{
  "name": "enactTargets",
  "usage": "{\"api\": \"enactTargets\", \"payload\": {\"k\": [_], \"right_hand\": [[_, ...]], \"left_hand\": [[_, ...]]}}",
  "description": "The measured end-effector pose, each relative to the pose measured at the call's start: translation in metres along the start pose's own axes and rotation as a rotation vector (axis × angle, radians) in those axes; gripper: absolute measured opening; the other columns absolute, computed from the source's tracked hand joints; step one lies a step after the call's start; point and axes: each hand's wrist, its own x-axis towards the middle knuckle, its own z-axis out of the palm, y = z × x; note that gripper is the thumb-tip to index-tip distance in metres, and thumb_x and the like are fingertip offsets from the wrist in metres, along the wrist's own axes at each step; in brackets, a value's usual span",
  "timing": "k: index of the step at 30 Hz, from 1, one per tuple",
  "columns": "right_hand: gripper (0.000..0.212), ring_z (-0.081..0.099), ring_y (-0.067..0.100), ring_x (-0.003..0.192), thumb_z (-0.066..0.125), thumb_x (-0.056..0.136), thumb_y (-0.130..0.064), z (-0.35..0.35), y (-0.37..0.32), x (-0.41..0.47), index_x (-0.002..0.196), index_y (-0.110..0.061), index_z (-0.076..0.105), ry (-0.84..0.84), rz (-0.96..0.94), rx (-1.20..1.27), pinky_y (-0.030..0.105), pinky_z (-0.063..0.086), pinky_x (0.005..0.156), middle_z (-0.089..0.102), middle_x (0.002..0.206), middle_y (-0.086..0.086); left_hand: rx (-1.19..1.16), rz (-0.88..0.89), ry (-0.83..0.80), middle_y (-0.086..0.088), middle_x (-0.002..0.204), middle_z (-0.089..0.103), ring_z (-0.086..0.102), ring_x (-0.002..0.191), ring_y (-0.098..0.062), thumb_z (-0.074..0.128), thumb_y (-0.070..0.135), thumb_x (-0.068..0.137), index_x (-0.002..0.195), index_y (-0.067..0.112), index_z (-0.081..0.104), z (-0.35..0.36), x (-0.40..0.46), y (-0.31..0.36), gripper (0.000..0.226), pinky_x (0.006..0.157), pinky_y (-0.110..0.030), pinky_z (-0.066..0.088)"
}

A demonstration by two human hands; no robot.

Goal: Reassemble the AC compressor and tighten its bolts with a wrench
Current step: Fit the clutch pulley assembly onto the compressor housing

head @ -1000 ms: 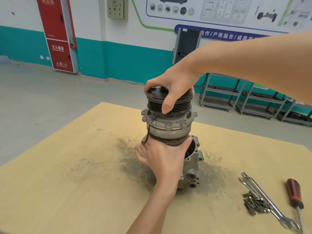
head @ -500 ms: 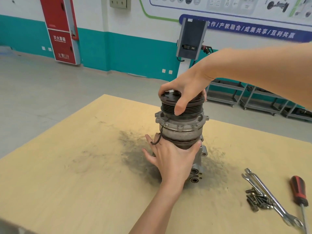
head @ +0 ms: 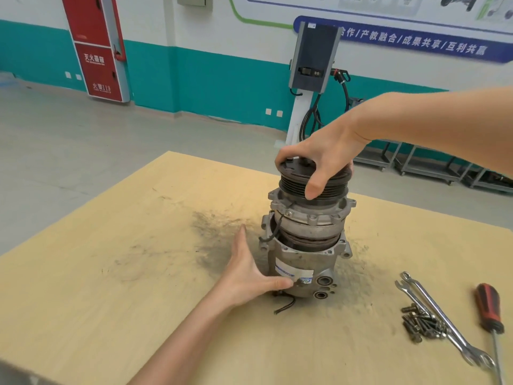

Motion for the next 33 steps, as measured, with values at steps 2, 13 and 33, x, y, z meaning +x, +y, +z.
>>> {"api": "enactTargets", "payload": {"k": [2, 13, 33], "right_hand": [[0.073, 0.055, 0.027, 0.104, 0.076, 0.067, -0.055, 0.008, 0.005, -0.005, 0.123, -0.046, 0.032, 0.014, -0.011, -0.033, 0.050, 0.059, 0.075, 0.048, 0.115, -0.003], [0.071, 0.049, 0.026, 0.103, 0.074, 0.075, -0.053, 0.047, 0.041, -0.030, 0.126, -0.043, 0.025, 0.216, -0.111, -0.125, 0.037, 0.052, 0.079, 0.041, 0.118, 0.002], [0.079, 0.047, 0.027, 0.102, 0.072, 0.073, -0.055, 0.063, 0.038, -0.029, 0.133, -0.040, 0.023, 0.291, -0.205, -0.164, 0.036, 0.049, 0.077, 0.039, 0.121, 0.003]], "left_hand": [[-0.020, 0.064, -0.024, 0.008, 0.165, -0.003, 0.007, 0.150, -0.012, 0.088, 0.060, 0.046, 0.153, 0.029, -0.018, 0.005, 0.012, -0.004, 0.154, 0.122, -0.034, 0.013], [-0.011, 0.348, -0.086, 0.019, 0.136, 0.041, 0.043, 0.125, 0.008, 0.086, 0.051, 0.050, 0.137, 0.035, 0.042, 0.039, 0.034, 0.011, 0.099, 0.108, -0.013, 0.035], [-0.114, 0.240, -0.114, 0.045, 0.117, 0.049, 0.047, 0.111, 0.026, 0.090, 0.048, 0.045, 0.132, 0.051, 0.019, 0.036, 0.038, -0.005, 0.112, 0.091, 0.000, 0.039]]}}
